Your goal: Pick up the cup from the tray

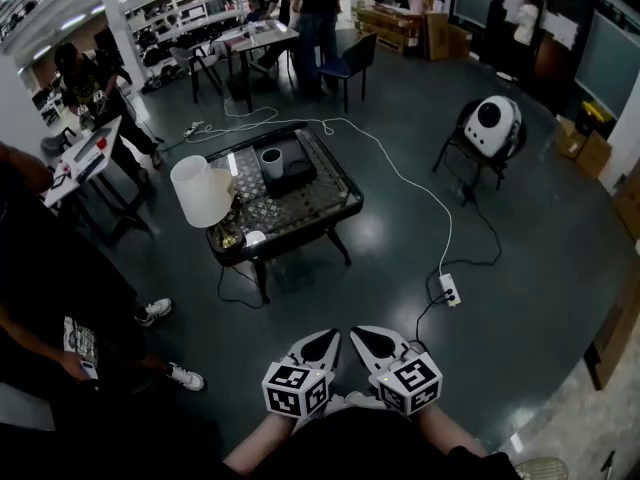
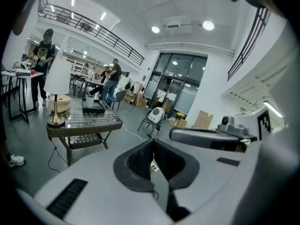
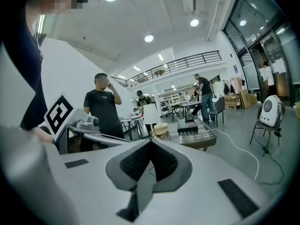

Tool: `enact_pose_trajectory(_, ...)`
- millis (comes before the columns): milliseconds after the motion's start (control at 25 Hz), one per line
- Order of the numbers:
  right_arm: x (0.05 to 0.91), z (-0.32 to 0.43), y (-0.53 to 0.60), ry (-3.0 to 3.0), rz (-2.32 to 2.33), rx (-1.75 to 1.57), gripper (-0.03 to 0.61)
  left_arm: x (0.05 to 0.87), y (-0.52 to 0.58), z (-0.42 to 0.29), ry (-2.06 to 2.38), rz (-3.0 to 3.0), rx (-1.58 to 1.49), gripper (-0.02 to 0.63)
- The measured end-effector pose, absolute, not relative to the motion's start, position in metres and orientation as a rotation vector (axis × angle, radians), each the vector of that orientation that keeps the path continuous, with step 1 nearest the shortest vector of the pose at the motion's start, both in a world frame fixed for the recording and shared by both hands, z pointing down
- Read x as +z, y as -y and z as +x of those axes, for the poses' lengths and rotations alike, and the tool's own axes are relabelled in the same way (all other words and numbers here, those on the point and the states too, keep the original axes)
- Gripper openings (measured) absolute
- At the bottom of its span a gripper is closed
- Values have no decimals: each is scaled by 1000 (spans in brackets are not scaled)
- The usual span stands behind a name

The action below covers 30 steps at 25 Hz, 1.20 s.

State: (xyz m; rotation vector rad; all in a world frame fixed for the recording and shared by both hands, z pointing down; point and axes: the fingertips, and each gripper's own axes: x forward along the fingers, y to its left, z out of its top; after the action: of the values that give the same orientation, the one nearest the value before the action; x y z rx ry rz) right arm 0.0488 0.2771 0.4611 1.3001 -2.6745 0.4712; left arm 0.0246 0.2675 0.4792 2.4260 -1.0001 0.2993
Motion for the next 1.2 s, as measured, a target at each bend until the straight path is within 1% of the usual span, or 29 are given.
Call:
enact_pose_trajectory(320,459,46,-271,2712,1263,497,11,477,-261,14,1106,2394,263,12)
enact_pose_trajectory(600,453,48,-265,2747,1232,491,12,484,-259,6,1240,2351,377,12)
enact_pose_trajectory(1200,456,48,-239,2750,1197,507,12,475,-228,5,1261,2319,276,11)
